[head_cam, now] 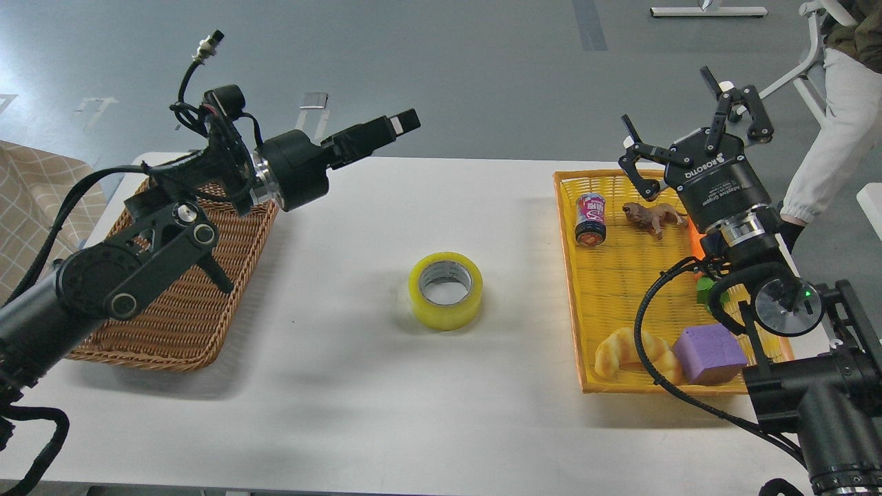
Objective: Place and transfer tape with both arms
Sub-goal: 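Reach the left gripper toward the tape roll on the table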
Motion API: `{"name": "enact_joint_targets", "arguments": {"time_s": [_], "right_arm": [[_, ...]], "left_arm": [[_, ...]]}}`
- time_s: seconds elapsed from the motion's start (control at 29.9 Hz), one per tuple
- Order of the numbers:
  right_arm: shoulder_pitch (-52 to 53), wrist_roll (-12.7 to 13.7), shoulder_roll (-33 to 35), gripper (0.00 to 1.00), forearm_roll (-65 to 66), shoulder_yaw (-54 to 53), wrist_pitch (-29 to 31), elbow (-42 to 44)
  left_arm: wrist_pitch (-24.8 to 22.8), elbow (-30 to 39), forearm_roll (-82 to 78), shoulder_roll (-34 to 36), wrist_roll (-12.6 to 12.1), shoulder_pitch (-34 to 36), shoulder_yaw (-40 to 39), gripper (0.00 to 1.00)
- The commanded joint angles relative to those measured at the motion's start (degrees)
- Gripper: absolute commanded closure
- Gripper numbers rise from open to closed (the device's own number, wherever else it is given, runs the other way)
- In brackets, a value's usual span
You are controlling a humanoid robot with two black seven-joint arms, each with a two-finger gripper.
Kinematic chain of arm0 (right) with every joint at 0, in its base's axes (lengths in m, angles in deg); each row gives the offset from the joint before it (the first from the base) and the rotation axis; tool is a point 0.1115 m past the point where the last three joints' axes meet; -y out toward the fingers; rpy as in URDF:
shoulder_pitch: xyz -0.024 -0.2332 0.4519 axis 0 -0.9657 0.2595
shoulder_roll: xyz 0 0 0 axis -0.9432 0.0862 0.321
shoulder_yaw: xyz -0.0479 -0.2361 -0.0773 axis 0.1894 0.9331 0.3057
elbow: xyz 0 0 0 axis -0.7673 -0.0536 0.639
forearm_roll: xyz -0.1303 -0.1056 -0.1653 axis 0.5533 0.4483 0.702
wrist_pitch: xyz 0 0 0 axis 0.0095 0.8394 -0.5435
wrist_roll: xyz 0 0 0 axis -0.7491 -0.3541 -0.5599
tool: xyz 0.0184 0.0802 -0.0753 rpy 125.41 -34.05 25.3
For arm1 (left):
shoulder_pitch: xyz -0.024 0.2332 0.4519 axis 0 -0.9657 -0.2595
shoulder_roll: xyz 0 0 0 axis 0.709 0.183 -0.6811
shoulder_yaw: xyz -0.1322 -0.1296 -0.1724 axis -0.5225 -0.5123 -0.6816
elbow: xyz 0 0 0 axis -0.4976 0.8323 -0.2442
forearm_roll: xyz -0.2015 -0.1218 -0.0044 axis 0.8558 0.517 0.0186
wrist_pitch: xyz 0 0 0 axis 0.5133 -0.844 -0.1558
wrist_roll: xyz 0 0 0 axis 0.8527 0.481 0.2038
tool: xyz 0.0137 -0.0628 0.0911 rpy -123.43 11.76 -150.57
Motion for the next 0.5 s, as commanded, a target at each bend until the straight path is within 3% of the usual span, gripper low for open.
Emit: {"name": "enact_joint_targets", "arguments": {"time_s": [0.0, 0.17, 0.23, 0.27, 0.47], "right_arm": [[-1.71, -0.03, 0.02, 0.00, 0.00, -1.31, 0.00, 0.01], [-3.91, -0.03, 0.02, 0.00, 0.00, -2.64, 0.00, 0.01], [-4.88, -0.03, 0.11, 0.00, 0.00, -3.16, 0.00, 0.01], [-5.15, -0.03, 0.11, 0.00, 0.00, -3.16, 0.00, 0.01], [-5.68, -0.03, 0.11, 0.00, 0.00, -3.87, 0.00, 0.19]], "left_arm": [[1.55, 0.17, -10.14, 0.39, -0.19, 0.23, 3.58, 0.02], [1.47, 2.71, -13.16, 2.32, -2.30, 0.93, 4.21, 0.02], [1.55, 5.51, -15.51, 3.99, -6.33, 0.93, 4.38, 0.02], [1.56, 6.05, -16.75, 4.08, -7.13, 1.11, 4.73, 0.02], [1.20, 8.07, -22.47, 4.61, -8.02, 1.20, 9.21, 0.02]]}}
